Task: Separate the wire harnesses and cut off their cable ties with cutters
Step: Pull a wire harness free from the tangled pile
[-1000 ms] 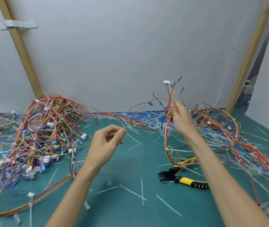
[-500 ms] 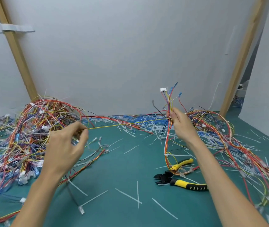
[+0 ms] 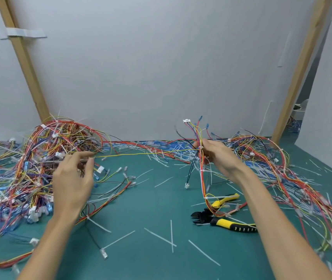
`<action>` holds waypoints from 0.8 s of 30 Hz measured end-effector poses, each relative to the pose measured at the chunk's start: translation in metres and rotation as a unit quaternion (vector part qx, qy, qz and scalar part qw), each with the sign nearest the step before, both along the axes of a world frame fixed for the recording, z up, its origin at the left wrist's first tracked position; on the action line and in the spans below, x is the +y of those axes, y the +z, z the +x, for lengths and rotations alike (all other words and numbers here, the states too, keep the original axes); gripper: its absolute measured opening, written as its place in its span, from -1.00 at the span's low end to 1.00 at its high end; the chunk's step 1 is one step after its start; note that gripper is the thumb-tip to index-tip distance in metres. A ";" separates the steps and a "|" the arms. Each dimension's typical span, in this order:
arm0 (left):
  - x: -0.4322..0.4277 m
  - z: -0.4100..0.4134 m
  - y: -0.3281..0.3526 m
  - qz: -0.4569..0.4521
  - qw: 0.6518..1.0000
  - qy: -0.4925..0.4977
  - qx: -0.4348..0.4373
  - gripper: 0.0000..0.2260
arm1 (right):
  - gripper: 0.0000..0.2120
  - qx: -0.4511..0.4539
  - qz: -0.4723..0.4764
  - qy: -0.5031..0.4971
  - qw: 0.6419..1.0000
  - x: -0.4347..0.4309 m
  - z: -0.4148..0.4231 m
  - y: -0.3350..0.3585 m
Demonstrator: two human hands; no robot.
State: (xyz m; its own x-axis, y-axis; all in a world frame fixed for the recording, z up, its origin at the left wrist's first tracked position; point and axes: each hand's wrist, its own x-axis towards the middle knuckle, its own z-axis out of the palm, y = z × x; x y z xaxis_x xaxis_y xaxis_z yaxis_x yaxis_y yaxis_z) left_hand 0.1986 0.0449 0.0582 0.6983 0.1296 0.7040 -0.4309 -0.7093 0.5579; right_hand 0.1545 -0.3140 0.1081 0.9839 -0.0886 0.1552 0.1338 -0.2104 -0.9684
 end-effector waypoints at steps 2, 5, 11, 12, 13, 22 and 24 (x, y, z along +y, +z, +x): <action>-0.006 -0.001 -0.005 0.020 0.999 -0.011 0.026 -0.78 | -0.61 0.010 0.026 0.047 0.998 -0.003 -0.004 0.004; -0.023 -0.012 -0.006 0.097 0.992 0.051 0.058 -0.47 | -0.65 0.023 0.044 0.098 0.994 -0.004 -0.007 0.010; -0.099 -0.072 0.002 0.086 0.977 -0.185 -0.067 -0.77 | -0.71 0.008 0.050 0.158 0.986 0.004 -0.014 0.016; -0.112 -0.081 0.000 0.076 0.967 -0.238 -0.045 -0.80 | -0.69 0.008 0.048 0.164 0.985 0.005 -0.014 0.016; -0.122 -0.088 -0.004 0.060 0.960 -0.273 -0.020 -0.81 | -0.68 0.008 0.041 0.171 0.984 0.006 -0.015 0.016; -0.145 -0.095 -0.016 -0.245 0.901 -0.326 0.144 -0.88 | -0.73 -0.012 -0.183 0.133 0.974 0.037 -0.030 0.012; -0.143 -0.089 -0.020 -0.261 0.899 -0.314 0.160 -0.86 | -0.77 -0.034 -0.227 0.090 0.969 0.046 -0.037 0.002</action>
